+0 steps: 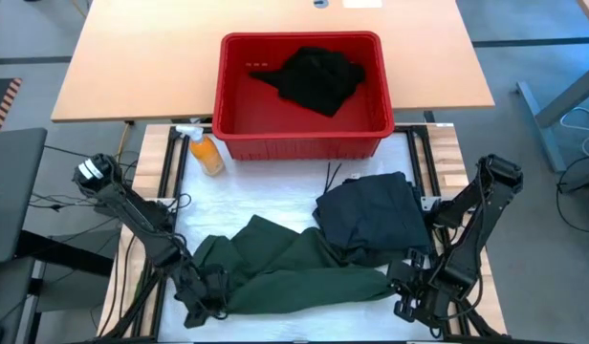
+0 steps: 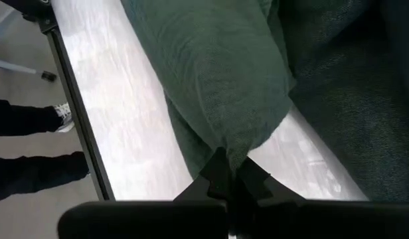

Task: Fold laundry
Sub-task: Fold the green shirt

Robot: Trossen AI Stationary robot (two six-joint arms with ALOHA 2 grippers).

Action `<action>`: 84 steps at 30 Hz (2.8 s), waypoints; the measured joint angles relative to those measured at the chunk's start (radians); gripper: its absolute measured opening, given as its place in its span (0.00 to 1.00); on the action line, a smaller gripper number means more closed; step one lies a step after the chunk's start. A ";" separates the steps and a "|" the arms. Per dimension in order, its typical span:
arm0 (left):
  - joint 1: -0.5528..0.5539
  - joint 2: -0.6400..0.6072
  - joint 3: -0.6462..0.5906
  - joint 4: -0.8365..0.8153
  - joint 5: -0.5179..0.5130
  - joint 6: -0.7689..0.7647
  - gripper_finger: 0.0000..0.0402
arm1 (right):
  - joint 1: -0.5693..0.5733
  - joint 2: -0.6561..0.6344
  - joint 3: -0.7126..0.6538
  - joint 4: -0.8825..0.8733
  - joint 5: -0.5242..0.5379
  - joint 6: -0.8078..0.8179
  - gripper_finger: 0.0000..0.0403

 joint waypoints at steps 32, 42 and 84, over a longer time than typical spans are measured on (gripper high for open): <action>0.078 -0.351 -0.011 -0.497 0.034 -0.197 0.36 | 0.000 0.000 0.000 0.025 0.033 -0.026 0.05; 0.079 -0.300 -0.090 -0.336 0.105 -0.245 0.36 | 0.000 0.000 0.000 0.025 0.054 -0.026 0.05; 0.017 -0.835 0.044 0.330 -0.434 0.570 0.00 | 0.039 -0.320 0.230 0.081 0.600 -0.520 0.04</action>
